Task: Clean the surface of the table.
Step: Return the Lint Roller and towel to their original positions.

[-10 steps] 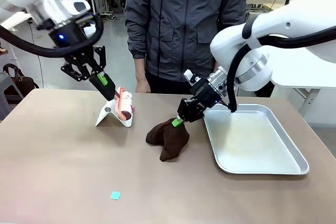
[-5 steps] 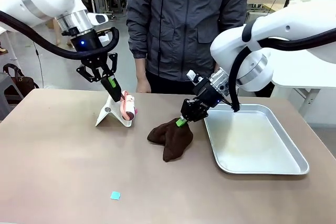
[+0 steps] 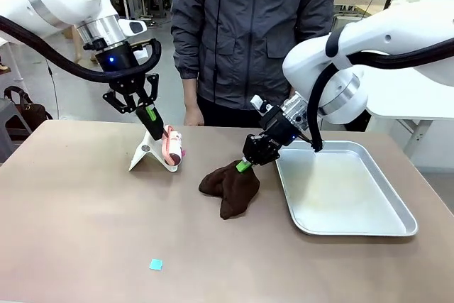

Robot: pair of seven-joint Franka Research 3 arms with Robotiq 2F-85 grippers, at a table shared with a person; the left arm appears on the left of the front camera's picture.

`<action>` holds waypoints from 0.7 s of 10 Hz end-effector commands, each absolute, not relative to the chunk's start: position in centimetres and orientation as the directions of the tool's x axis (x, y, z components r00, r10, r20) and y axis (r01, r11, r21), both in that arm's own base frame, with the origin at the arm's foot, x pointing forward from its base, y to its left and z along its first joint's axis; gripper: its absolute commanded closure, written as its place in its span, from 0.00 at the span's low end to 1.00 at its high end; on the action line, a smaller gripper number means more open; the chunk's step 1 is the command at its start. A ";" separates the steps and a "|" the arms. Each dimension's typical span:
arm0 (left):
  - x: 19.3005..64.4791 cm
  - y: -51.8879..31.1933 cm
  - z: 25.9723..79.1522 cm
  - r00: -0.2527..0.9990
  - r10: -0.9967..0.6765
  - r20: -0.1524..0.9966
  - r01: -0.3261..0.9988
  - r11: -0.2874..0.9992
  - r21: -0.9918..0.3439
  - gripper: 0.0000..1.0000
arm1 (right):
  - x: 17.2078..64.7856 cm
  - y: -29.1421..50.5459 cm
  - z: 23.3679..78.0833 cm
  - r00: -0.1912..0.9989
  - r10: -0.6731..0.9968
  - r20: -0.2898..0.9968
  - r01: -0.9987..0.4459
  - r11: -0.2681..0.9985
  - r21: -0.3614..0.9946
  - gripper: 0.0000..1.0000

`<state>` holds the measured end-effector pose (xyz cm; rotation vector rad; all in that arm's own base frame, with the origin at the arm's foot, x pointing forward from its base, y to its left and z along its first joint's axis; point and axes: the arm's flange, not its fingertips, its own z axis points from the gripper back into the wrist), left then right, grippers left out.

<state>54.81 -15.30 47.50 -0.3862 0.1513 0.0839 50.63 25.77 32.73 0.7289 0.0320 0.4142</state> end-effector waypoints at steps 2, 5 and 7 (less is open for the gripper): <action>55.6 -15.6 46.9 0.999 0.018 -0.047 -0.032 0.945 -0.327 0.78 | 51.2 27.3 32.2 0.932 0.348 0.099 -0.337 0.737 0.586 0.93; 57.5 -15.7 46.3 0.996 0.003 -0.095 -0.030 0.960 -0.279 0.78 | 51.8 27.2 31.6 0.948 0.306 0.080 -0.297 0.774 0.559 0.93; 58.1 -15.8 45.9 0.995 0.006 -0.099 -0.036 0.954 -0.297 0.78 | 52.1 27.1 31.4 0.955 0.286 0.082 -0.282 0.783 0.554 0.93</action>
